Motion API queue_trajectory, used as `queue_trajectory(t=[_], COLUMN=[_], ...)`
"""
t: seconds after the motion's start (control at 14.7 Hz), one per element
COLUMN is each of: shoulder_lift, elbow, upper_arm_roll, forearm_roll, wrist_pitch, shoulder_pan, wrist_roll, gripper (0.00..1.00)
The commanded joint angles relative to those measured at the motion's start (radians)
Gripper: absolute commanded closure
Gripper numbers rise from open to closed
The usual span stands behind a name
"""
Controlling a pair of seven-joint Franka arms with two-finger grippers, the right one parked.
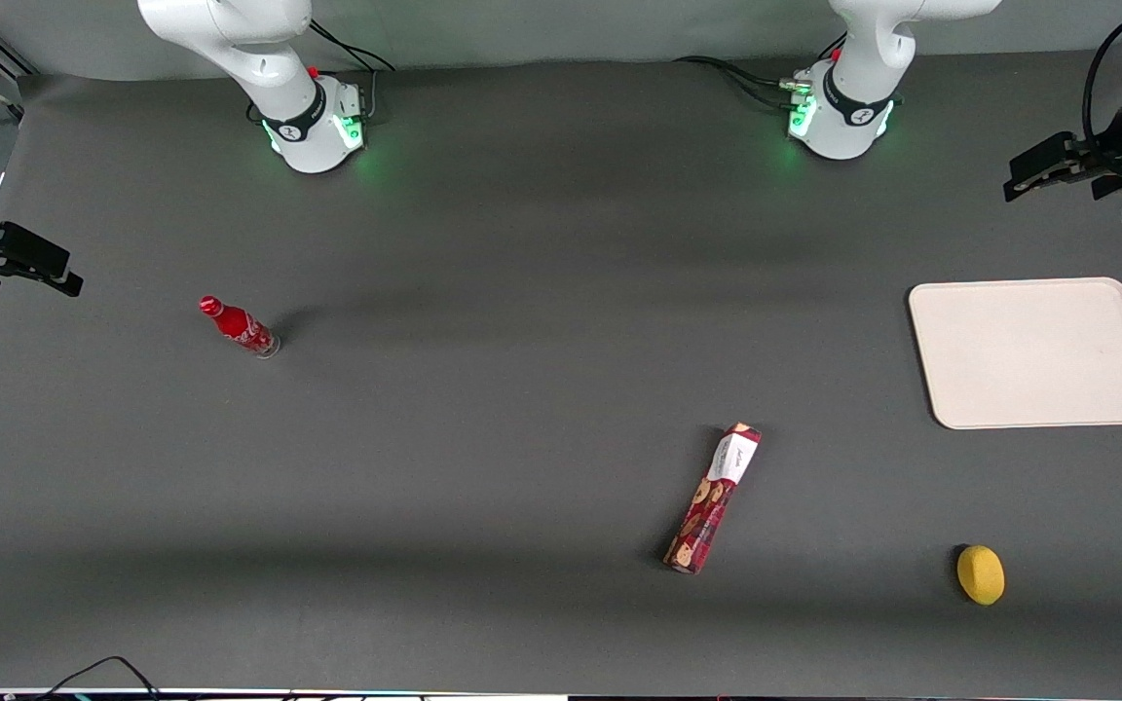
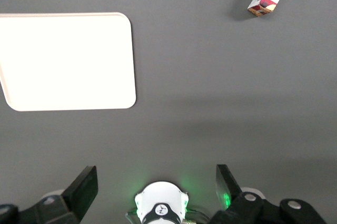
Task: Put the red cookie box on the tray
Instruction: 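Move the left gripper from rest toward the red plaid cookie box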
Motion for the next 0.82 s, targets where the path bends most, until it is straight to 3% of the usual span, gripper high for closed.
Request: queue_trajectory(t=[0.0, 0.34, 0.75], shoulder_lift=[0.012, 0.05, 0.408], elbow=[0.014, 0.032, 0.325], upper_arm_roll=[0.012, 0.007, -0.094], forearm_roll=[0.034, 0.029, -0.038], wrist_pitch=[0.01, 0.076, 0.137], shoulder_pan=[-0.021, -0.022, -0.044], wrist_roll=[0.031, 0.026, 0.007], gripper=[0.0, 0.0, 0.0])
